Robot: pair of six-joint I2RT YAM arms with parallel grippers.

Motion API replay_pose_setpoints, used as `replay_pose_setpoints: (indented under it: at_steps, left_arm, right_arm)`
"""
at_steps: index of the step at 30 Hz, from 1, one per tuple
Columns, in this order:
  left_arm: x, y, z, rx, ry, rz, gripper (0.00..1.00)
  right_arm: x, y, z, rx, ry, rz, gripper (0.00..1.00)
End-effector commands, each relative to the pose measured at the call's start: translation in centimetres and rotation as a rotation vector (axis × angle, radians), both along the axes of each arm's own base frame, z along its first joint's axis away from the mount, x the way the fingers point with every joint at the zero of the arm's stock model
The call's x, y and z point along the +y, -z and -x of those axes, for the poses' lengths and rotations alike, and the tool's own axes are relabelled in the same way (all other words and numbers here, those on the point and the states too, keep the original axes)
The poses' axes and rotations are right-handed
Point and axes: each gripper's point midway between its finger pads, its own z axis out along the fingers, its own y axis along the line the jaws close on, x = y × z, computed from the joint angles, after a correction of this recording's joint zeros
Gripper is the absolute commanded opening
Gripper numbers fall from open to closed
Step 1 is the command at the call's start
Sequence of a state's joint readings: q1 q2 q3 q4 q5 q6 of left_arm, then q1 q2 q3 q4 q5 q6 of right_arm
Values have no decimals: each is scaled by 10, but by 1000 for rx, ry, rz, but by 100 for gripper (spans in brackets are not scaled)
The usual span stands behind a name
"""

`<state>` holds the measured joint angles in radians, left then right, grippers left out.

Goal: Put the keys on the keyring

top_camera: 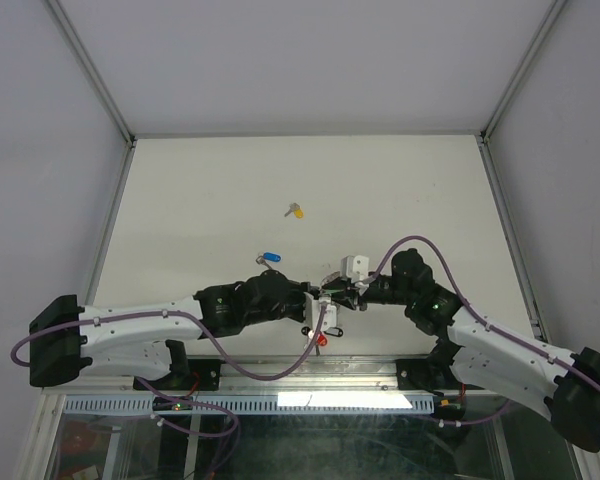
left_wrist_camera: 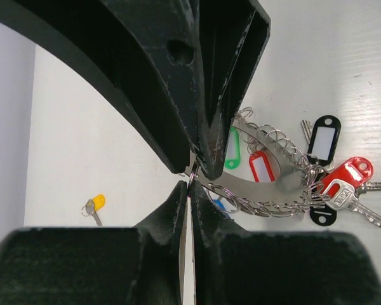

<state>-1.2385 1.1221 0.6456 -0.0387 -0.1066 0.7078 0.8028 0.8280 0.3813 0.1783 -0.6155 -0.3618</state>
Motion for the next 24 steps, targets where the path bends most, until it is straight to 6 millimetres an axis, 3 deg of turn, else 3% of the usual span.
replay_pose_setpoints:
  at_steps: [1,11,18,20,24]
  left_arm:
    - [-9,-22,-3,-33,0,-2,0]
    - [-14,-17,-1,-34,10,-123,0]
    - [-12,-15,-1,-46,0,-165,0]
    - [-13,-17,-1,-50,-1,-163,0]
    - [-13,-24,0,-46,-8,-131,0]
  right_arm:
    - [6,-11,-4,-28,8,-43,26]
    - [7,-6,-9,-30,27,-24,21]
    - [6,-2,-10,-38,33,-5,11]
    - [6,0,-10,-41,31,1,1]
    - [5,0,-7,-64,11,-5,0]
